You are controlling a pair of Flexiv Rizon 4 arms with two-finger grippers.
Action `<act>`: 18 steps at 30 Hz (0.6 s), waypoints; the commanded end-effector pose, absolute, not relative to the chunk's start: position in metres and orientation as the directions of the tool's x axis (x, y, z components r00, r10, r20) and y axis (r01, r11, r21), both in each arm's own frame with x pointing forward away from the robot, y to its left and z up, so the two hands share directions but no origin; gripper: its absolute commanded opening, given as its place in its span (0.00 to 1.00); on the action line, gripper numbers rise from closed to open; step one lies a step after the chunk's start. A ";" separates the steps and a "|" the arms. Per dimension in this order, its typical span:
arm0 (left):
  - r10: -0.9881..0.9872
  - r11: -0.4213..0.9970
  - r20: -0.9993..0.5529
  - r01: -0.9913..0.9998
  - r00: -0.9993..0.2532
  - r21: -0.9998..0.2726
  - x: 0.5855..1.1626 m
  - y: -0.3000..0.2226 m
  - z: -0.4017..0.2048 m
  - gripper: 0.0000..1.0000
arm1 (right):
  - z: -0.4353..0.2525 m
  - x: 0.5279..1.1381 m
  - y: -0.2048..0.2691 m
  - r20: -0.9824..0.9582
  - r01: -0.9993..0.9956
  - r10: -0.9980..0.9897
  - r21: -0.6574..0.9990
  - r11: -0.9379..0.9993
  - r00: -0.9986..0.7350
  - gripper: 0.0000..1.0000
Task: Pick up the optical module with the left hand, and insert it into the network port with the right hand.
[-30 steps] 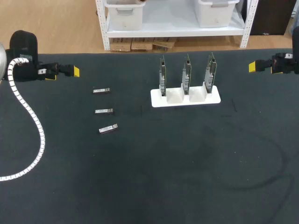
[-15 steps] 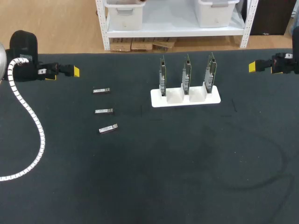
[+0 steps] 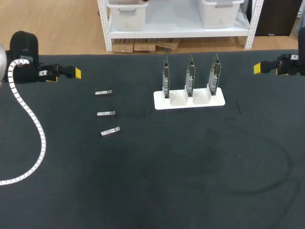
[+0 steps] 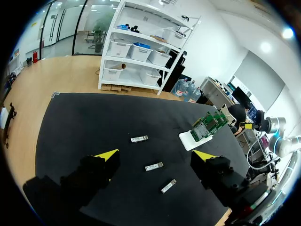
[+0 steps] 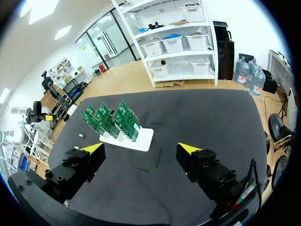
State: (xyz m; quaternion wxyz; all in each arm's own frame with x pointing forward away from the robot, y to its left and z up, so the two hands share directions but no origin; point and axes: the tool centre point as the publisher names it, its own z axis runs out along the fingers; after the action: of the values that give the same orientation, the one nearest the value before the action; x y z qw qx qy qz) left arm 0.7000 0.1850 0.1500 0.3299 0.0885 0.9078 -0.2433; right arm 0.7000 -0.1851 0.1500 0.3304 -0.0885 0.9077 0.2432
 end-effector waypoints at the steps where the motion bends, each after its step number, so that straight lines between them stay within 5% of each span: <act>1: 0.000 0.866 -0.642 0.321 -0.767 -0.383 0.700 0.185 0.150 1.00 | 0.150 0.700 -0.185 -0.643 -0.321 0.000 0.383 0.866 -0.766 1.00; 18: 0.584 0.680 -0.530 0.727 -0.615 -0.094 0.718 0.210 0.144 1.00 | 0.150 0.700 -0.185 -0.643 -0.321 0.000 0.383 0.866 -0.766 1.00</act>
State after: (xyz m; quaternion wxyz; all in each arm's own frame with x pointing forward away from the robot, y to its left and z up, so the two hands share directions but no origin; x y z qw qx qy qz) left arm 0.7026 0.2064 0.1421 0.2999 0.2998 0.8907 -0.1641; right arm 0.7000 -0.1851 0.1500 0.3304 -0.0885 0.9077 0.2432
